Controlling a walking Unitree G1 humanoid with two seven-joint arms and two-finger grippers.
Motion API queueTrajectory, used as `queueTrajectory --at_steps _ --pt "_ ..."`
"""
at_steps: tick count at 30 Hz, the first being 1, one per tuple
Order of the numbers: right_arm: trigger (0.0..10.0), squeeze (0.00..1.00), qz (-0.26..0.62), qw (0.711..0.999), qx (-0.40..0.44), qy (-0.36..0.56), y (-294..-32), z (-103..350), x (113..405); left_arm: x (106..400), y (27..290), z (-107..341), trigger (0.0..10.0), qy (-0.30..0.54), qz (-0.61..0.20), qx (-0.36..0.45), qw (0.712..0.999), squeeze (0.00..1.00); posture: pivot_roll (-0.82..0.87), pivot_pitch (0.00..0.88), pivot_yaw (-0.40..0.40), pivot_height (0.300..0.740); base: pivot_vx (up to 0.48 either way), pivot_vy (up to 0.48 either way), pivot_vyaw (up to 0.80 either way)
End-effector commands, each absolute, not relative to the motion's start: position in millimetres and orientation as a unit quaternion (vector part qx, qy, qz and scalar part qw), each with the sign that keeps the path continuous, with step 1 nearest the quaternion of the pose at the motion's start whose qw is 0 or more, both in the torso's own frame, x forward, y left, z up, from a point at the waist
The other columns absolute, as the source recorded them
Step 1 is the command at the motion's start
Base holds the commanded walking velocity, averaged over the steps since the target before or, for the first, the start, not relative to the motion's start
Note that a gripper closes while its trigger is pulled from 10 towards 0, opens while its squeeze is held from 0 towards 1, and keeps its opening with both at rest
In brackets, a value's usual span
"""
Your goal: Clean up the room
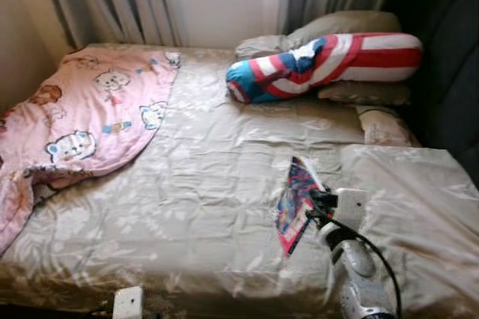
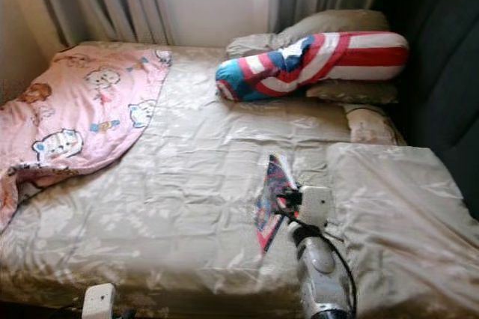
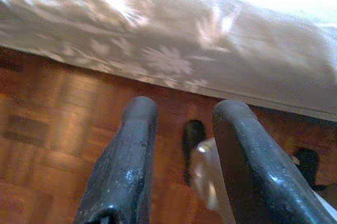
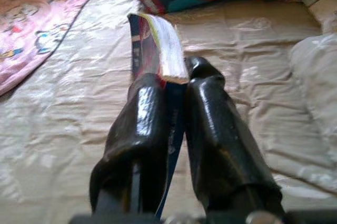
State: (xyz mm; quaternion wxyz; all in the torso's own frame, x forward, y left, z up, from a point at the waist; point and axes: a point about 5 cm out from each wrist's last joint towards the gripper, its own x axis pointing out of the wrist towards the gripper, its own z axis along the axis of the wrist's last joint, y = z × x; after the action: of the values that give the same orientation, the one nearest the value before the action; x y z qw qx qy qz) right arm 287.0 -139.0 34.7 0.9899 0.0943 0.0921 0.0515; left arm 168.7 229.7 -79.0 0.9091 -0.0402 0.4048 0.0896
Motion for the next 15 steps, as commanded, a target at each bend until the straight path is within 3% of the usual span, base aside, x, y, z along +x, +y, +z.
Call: queueTrajectory --at_steps 1,15 --pt "10.0 0.0 0.038 0.993 0.086 0.077 -149.6 41.5 290.4 166.2 223.3 -82.0 10.0 0.415 0.08 -0.042 0.905 0.0 -0.04 0.008 -0.018 0.74 0.0 0.0 0.0" --pt "10.0 0.0 0.035 0.993 0.089 0.076 -150.0 41.2 289.2 164.1 224.7 -82.8 10.0 0.42 0.076 -0.04 0.903 0.0 -0.04 0.003 -0.01 0.74 0.0 0.0 0.0"
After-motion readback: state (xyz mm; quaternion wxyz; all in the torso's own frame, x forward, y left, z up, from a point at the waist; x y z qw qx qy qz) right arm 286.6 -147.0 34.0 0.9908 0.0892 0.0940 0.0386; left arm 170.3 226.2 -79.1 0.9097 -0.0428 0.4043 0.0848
